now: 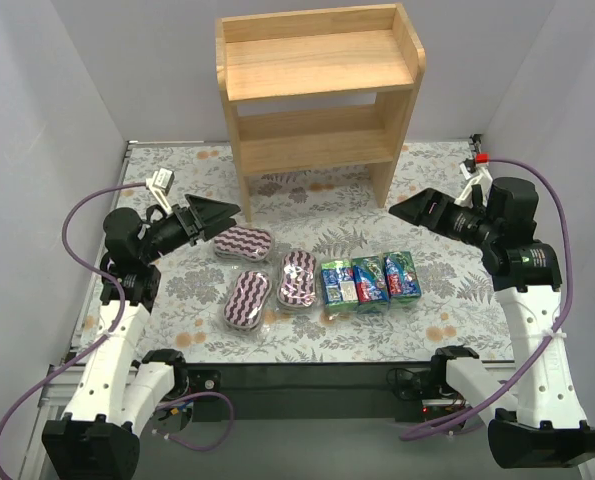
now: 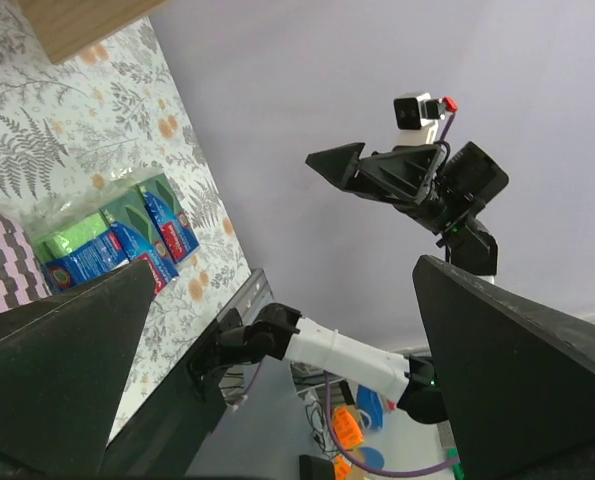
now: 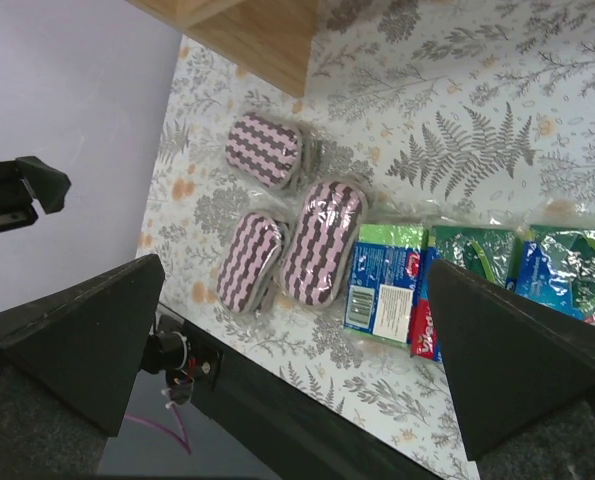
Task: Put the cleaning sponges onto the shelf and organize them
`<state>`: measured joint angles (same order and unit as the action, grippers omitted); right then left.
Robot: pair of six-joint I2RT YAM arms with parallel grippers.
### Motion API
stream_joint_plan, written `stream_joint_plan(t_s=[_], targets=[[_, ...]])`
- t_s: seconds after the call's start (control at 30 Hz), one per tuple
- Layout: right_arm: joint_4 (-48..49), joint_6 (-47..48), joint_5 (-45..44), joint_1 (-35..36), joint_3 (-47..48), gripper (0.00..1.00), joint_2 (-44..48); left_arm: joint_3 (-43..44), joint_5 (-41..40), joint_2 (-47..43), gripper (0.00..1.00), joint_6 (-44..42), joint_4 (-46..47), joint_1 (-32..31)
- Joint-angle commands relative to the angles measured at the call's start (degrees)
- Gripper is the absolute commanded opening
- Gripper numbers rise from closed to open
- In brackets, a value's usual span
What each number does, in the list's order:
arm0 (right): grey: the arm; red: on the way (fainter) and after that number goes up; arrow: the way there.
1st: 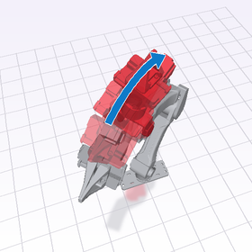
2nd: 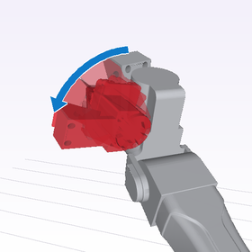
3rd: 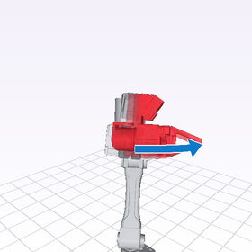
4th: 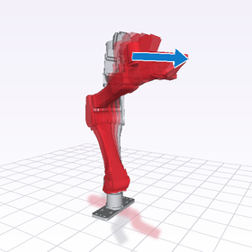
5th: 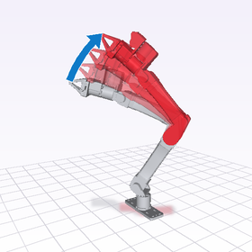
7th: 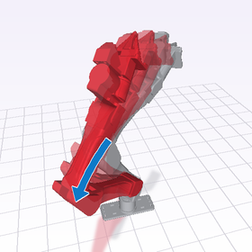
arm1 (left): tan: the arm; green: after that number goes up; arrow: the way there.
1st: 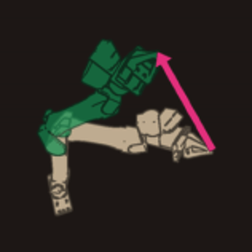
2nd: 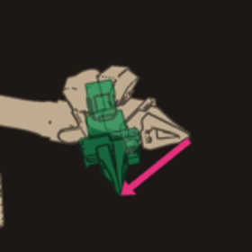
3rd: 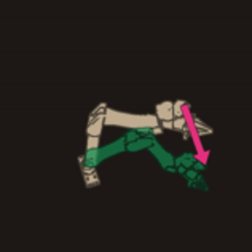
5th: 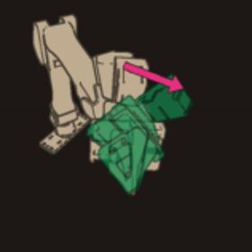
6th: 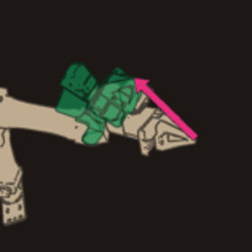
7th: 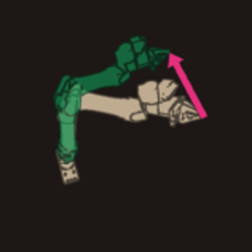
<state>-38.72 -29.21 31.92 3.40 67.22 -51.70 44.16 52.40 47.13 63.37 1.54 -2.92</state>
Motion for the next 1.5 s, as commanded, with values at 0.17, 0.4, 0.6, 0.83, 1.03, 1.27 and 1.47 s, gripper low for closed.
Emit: stream_joint_plan(t_s=[0.17, 0.4, 0.6, 0.83, 1.03, 1.27, 1.47], targets=[[-10.23, 3.81, -7.04, 0.20, -0.06, 0.99, 0.38, -7.85, 6.65, -1.87, 0.98, 14.31, 17.32, -0.16], [-16.74, -4.61, -15.83, 0.12, -11.29, 0.99, 2.47, -9.10, 7.81, -2.31, 0.98, 11.01, 11.07, -0.16], [-17.96, -17.00, -20.40, 0.20, -19.84, 0.98, 11.88, -2.68, 4.73, -2.40, 0.98, -2.99, -8.65, -0.25], [-17.18, -26.41, -22.77, 0.20, -27.40, 0.90, 16.27, -2.59, 0.52, -2.31, 0.93, -6.24, -16.21, -0.25], [-11.74, -35.03, -22.79, 0.20, -33.20, 0.75, 20.14, -2.42, -2.65, -2.40, 0.90, -8.00, -20.87, -0.25], [-7.95, -37.76, -20.76, 0.12, -38.74, 0.66, 19.36, -1.71, -4.94, -2.57, 0.89, -9.58, -25.53, -0.25], [-2.86, -39.78, -22.87, 0.20, -40.59, 0.63, 19.10, -1.01, -5.38, -2.66, 0.89, -10.73, -27.90, -0.25]])
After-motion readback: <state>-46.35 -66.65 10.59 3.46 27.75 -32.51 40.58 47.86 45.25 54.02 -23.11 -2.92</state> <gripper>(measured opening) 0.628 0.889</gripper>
